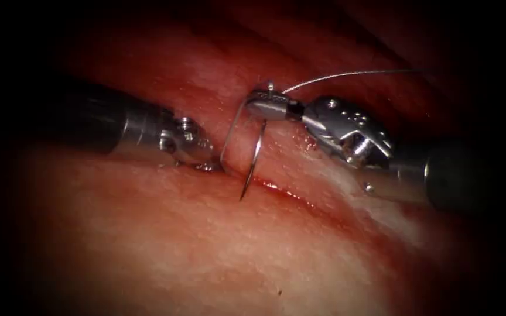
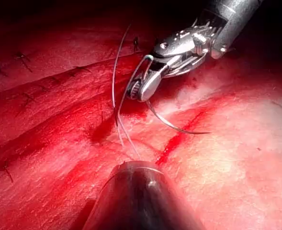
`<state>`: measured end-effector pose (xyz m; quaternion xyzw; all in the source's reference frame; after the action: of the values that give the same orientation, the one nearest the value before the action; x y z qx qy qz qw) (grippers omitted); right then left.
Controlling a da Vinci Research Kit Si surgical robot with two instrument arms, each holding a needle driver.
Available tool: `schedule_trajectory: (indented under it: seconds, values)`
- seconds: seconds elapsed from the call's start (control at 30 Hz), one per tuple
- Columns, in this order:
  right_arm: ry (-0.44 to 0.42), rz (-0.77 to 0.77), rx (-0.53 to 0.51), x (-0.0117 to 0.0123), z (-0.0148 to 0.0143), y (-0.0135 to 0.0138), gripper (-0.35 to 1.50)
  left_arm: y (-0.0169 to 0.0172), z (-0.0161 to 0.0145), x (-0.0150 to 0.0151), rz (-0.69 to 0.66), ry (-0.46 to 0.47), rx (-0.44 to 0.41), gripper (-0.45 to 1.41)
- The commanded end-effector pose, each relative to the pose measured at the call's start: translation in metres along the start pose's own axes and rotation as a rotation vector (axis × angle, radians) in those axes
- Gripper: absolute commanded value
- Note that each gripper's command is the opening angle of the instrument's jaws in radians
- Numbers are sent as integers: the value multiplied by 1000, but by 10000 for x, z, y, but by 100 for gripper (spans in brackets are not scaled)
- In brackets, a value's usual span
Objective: Wound Closure
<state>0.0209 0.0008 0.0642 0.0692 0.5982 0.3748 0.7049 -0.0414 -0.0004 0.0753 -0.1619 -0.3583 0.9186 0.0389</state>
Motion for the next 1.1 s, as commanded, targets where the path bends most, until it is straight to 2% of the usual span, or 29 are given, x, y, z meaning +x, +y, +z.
schedule_trajectory:
  seconds: [0.03, 0.2, 0.3, 0.53, 0.8, 1.1]
  values:
    - [-1, -16, -15, -10, 8, 5, -35, 5, 5, 5, 4, 4, -7, -37]
    - [-17, -99, -61, -16, 19, 7, -35, 20, 3, 12, 19, 7, -29, -27]
    - [-29, -186, -67, -20, 27, 1, -35, 28, 4, 13, 34, 6, -36, -27]
    - [-30, -336, -60, -32, 38, -13, -35, 37, -1, 12, 59, 4, -48, -13]
    - [-34, -489, -80, -36, 40, -11, -35, 54, -14, 2, 86, 3, -68, -13]
    - [-43, -605, -123, -43, 47, -16, -35, 67, -19, 6, 94, 26, -75, -13]
